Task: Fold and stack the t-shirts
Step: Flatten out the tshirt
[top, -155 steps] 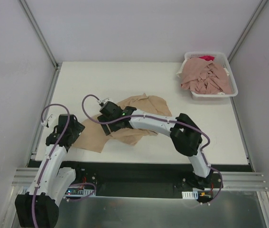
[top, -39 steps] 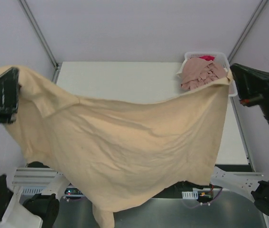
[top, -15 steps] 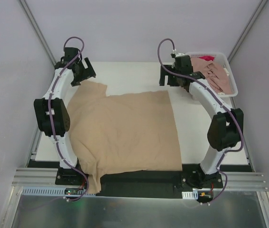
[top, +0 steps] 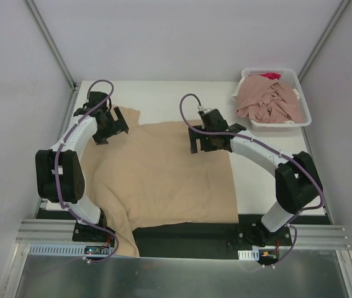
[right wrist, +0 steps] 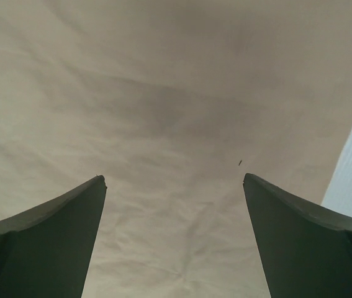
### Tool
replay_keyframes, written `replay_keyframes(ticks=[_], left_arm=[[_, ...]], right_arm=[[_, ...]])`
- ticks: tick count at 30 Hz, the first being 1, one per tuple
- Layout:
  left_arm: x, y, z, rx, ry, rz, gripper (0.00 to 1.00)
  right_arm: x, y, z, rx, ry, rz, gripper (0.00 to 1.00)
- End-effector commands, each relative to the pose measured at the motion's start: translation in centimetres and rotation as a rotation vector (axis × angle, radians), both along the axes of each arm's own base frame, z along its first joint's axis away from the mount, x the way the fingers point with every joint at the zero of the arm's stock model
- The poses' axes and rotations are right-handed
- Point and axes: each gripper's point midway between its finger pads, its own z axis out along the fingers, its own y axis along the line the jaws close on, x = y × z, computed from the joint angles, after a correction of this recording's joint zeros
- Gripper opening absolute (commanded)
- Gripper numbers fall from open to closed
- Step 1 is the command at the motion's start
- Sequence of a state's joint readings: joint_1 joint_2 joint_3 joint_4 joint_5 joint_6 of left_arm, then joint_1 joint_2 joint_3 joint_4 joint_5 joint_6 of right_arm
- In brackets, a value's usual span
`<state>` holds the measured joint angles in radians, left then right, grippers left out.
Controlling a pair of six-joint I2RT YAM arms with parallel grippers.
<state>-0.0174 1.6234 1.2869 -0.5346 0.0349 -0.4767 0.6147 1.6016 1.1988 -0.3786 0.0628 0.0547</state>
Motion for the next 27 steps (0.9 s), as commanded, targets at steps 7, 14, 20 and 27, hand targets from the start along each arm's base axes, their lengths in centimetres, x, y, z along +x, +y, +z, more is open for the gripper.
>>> replay_keyframes(ticks=[7, 14, 20, 27], left_arm=[[-4.2, -3.5, -7.3, -0.005, 0.234, -0.054, 0.99], [-2.7, -4.1, -10.1, -0.019, 0.307, -0.054, 0.99], [0.9, -5.6, -10.1, -0.063, 0.275, -0.116, 0.99], [7.4, -8.0, -10.0, -0.138, 0.197, -0.198, 0.99]], right_arm=[[-1.8, -3.2, -8.1, -0.152, 0.215, -0.128, 0.97], [-0.4, -4.2, -10.4, -0.123, 0.339, -0.179, 0.97], [2.0, -5.9, -11.4, -0.088, 0.433, -0.235, 0.97], [8.2, -8.5, -11.1, -0.108, 0.421, -0.290, 0.97]])
